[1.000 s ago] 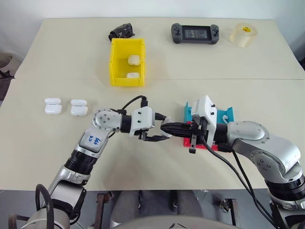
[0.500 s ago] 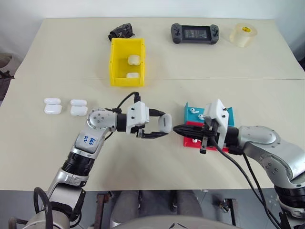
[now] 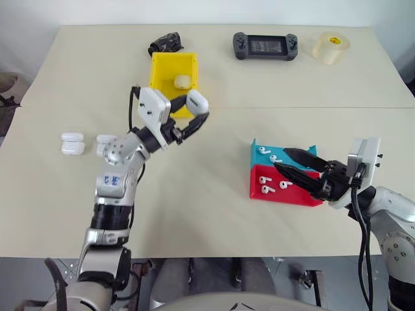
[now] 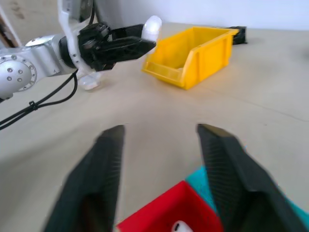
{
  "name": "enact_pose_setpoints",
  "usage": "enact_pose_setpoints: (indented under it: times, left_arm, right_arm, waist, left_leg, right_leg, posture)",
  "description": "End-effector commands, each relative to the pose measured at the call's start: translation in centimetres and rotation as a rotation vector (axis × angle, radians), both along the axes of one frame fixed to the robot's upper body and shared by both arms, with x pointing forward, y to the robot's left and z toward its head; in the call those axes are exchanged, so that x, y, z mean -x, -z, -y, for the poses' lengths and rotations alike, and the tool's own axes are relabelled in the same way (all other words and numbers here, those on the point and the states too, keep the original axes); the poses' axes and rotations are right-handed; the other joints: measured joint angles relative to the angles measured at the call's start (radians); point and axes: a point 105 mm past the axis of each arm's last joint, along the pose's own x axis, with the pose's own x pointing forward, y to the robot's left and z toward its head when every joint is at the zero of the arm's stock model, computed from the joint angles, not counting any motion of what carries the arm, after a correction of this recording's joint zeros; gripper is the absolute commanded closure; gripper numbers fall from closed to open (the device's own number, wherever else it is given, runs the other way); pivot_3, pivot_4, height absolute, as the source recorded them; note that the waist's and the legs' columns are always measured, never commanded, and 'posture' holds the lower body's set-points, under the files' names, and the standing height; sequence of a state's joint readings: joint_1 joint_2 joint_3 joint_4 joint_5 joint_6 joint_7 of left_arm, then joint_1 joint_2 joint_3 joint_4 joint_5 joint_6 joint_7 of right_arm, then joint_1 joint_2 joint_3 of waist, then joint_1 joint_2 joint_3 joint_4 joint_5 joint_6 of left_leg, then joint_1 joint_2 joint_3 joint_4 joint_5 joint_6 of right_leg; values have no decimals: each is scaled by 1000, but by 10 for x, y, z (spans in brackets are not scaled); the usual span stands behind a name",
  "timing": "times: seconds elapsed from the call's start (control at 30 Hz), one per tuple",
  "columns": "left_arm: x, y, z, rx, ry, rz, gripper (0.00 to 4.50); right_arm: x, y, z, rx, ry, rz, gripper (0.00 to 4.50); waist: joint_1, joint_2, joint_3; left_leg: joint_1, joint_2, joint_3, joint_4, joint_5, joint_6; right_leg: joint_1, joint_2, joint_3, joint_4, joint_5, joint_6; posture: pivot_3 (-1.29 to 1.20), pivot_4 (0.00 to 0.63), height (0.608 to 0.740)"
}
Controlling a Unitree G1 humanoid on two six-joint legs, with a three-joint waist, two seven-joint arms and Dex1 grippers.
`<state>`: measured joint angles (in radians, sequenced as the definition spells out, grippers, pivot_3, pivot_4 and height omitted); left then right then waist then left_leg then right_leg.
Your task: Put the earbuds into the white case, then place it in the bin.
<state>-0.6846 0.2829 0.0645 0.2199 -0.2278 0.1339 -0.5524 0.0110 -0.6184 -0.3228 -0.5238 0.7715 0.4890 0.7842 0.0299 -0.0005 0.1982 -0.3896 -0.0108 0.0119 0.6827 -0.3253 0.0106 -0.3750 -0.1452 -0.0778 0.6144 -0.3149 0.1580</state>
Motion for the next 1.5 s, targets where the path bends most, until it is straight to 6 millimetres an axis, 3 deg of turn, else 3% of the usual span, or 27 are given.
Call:
enact_pose_setpoints:
  times: [0.03, 0.1, 0.13, 0.2, 0.37, 0.5, 0.67, 0.73, 0.93, 1.13, 1.33, 1.5]
  left_arm:
    - [-31, -26, -16, 11, -149, 79, 1699]
    - [-49, -33, -20, 19, -202, 75, 1699]
    - [-57, -36, -22, 20, -225, 69, 1699]
    - [-66, -37, -23, 30, -253, 50, 1699]
    - [-78, -34, -18, -12, -266, 6, 75]
    - [-67, -41, -6, -3, -158, 73, 30]
    - [-24, -38, 4, -50, 89, 195, 30]
    - [5, -25, 3, -82, 244, 180, 30]
    - [75, 13, -20, -212, 464, 101, 30]
    - [126, 37, -53, -218, 509, -9, 30]
    - [140, 48, -87, -250, 345, -51, 30]
    - [144, 44, -94, -232, 270, -59, 30]
  right_arm:
    - [2, -15, -2, -3, 24, 88, 867]
    - [3, -14, -7, 6, 14, 84, 154]
    - [3, -14, -8, 11, 14, 89, 12]
    - [3, -17, -11, 9, 15, 100, 12]
    - [2, -22, -15, -1, 16, 121, 0]
    - [3, -23, -17, -8, 16, 125, 0]
    - [1, -23, -17, -3, 3, 128, 0]
    - [0, -22, -18, 10, -22, 131, 0]
    - [-2, -20, -16, 39, -78, 126, 0]
    - [-7, -12, -3, 63, -77, 121, 0]
    - [-6, -4, 0, 114, -107, 118, 0]
    - [-4, -2, 0, 166, -151, 140, 0]
  waist:
    - [0, 0, 0]
    - [0, -1, 0]
    - [0, -1, 0]
    - [-1, -1, 0]
    - [-5, -2, 1]
    - [-4, -3, 1]
    - [-8, -3, 1]
    - [-10, -3, 1]
    - [-28, -3, 1]
    - [-19, -3, 1]
    - [-10, -2, 1]
    - [-7, -2, 1]
  left_leg:
    - [0, 0, 1, 0, 0, 0]
    - [-1, -1, 2, 0, 0, 0]
    - [-1, -1, 3, 0, 0, 0]
    - [-1, -1, 4, -1, 0, 0]
    - [-1, -1, 5, -2, 0, 1]
    - [-2, -1, 5, -2, 0, 0]
    - [-2, 0, 5, -1, 0, 0]
    - [-1, 0, 5, -1, 0, 0]
    - [0, 5, 1, -1, 0, 0]
    - [2, 5, -2, -1, 0, 0]
    - [2, 6, -1, -1, 0, 0]
    - [2, 5, -1, -1, -1, 1]
  right_leg:
    - [0, 0, 0, 0, 0, 0]
    - [0, 0, -1, -1, 0, 0]
    - [0, 0, -1, -1, 0, 0]
    - [-1, 0, -2, -1, 0, 0]
    - [-1, 0, -3, -2, 0, 1]
    - [-1, 0, -3, -1, 0, 1]
    - [-1, -1, -3, -1, 0, 1]
    - [-1, 0, -2, 0, 0, 1]
    - [-1, 0, -1, 2, 0, 0]
    - [0, -1, 1, 2, 0, 0]
    - [0, -1, 1, 2, 0, 0]
    - [0, -2, 1, 2, 0, 0]
  posture:
    - [0, 150, 740]
    - [0, 150, 740]
    - [0, 150, 740]
    - [0, 150, 740]
    - [0, 150, 740]
    - [0, 150, 740]
    - [0, 150, 740]
    - [0, 150, 740]
    - [0, 150, 740]
    - [0, 150, 740]
    - [0, 150, 740]
    - [0, 150, 740]
